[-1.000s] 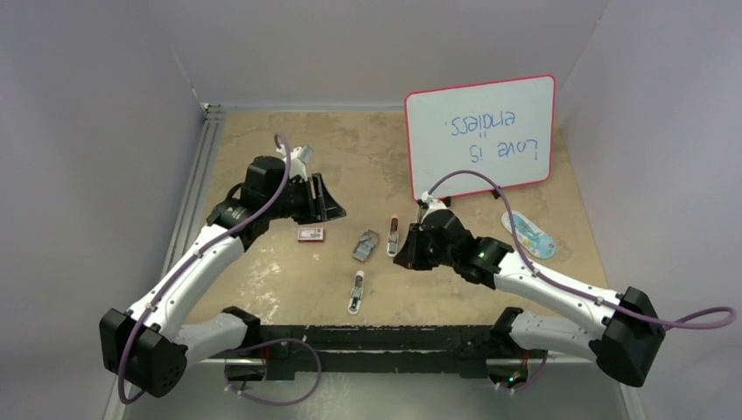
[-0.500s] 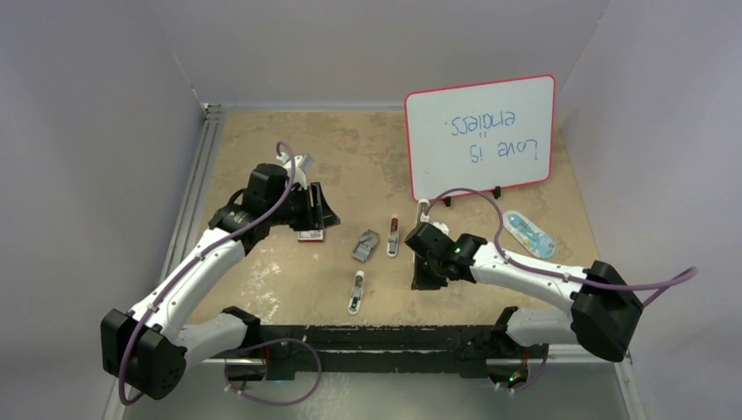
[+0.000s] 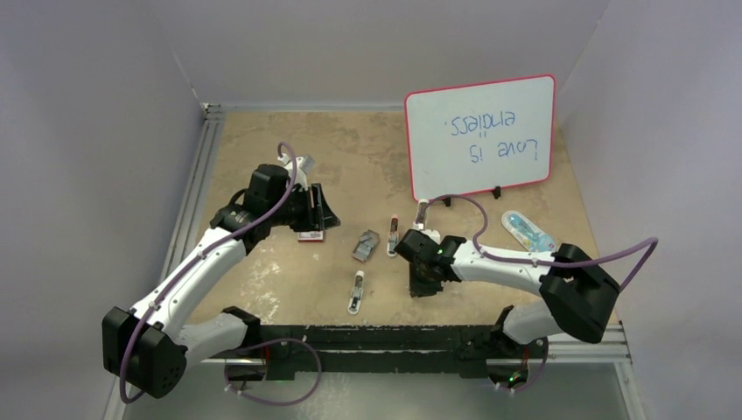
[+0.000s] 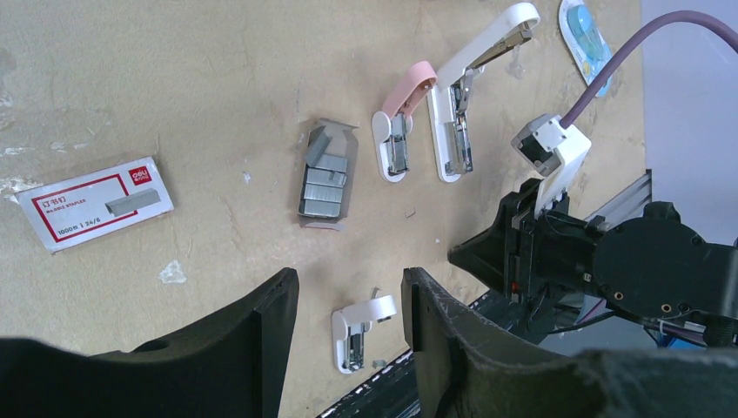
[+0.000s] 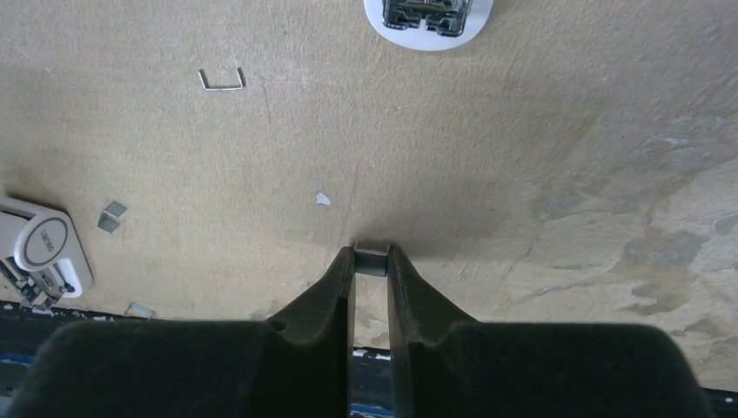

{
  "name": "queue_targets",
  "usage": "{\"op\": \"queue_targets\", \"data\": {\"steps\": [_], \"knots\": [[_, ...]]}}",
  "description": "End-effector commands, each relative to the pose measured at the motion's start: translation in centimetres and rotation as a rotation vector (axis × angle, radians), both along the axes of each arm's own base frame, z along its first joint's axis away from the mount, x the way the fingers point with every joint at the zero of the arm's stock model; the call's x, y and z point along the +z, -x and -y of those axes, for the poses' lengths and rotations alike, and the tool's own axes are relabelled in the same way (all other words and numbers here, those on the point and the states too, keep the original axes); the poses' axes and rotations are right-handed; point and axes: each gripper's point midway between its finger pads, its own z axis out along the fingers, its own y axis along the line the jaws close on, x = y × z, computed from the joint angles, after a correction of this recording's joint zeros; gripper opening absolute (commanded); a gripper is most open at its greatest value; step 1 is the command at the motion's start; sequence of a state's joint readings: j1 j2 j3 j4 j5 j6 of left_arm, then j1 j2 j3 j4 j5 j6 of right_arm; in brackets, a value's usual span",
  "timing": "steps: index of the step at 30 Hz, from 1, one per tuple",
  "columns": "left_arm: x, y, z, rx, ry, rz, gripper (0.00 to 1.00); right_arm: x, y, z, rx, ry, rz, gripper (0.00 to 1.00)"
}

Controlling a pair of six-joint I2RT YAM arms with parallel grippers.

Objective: Load the staples into the stapler
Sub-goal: Place the staple at the center of the board.

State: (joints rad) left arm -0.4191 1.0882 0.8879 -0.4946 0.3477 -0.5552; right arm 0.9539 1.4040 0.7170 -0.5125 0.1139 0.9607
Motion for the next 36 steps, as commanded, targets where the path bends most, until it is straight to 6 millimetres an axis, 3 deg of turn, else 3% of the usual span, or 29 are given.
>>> {"op": "queue_targets", "data": {"steps": [1,14,21,29,36], "knots": [[0.5,-0.5,0.2,-0.02,0.006,0.044,0.48,-0.4,-0.2,0.2,0.004,0.016,0.018,0.17],[0.7,-0.4,0.2,-0.025,0.009,0.05,0.48,-0.1,-1.3,1.0,0.015,0.075,0.065,0.38],[0.4,-0.2,0.1,-0.02,0.008,0.043,0.48,0.8,-2.1,0.8,-0.004,0.089,0.102,0.36],[0.4,-0.3,0.1,-0.021,0.008,0.044,0.47,0.6,-1.2,-0.5,0.018,0.064,0.068,0.33],[0.5,-0.3,0.1,-0.023,0.011,0.044,0.47,0.8,-1.0,1.2,-0.082,0.145,0.096,0.36]]}}
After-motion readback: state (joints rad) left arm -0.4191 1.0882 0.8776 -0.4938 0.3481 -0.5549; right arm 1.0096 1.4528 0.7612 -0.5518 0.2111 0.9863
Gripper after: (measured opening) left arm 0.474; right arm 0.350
